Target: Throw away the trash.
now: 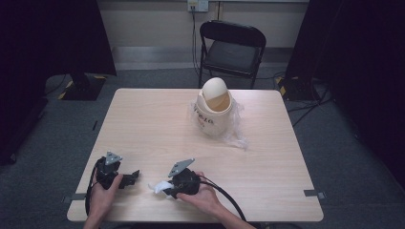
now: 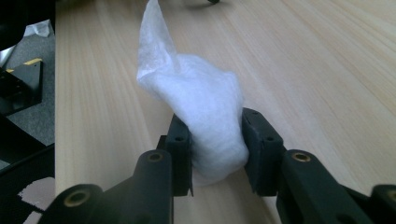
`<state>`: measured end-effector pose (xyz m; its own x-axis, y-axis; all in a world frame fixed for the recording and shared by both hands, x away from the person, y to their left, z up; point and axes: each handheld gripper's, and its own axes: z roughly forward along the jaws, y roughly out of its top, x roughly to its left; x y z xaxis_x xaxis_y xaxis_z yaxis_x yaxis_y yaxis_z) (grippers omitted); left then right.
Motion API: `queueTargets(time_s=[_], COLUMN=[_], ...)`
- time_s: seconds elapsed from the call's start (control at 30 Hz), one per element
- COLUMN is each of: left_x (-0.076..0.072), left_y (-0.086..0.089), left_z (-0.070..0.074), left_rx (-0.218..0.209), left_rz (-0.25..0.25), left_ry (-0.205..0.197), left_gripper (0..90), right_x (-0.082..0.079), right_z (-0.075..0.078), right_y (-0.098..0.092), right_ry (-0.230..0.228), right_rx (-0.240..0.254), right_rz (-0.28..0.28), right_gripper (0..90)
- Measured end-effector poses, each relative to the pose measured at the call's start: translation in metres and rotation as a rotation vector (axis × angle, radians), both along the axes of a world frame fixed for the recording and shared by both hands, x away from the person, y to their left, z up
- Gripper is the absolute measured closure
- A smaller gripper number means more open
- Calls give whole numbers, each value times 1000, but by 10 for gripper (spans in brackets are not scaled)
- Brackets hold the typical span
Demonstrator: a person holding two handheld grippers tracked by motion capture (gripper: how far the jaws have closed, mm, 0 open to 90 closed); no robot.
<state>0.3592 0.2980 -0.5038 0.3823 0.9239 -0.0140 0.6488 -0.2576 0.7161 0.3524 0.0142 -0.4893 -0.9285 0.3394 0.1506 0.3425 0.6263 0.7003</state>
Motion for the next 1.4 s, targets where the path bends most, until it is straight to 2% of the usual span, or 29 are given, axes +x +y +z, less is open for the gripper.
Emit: queueTargets(time_s=[0.2,0.57,0.83,1.03,1.4], left_x=[0,0,0,0,0], left_y=[0,0,0,0,0], left_z=[0,0,0,0,0], left_rx=[0,0,0,0,0], left_rz=[0,-1,0,0,0], left_ry=[1,0,0,0,0], left_gripper=[0,0,0,0,0], right_x=[6,17,30,38,57], right_z=[4,19,35,40,56], right_y=[-8,-25,-47,-60,-92], right_ry=[7,-23,-29,-31,-58], right_rx=[25,56,90,107,147], right_rz=[-23,-83,-156,-196,-287], right_gripper=[695,703,707,713,729])
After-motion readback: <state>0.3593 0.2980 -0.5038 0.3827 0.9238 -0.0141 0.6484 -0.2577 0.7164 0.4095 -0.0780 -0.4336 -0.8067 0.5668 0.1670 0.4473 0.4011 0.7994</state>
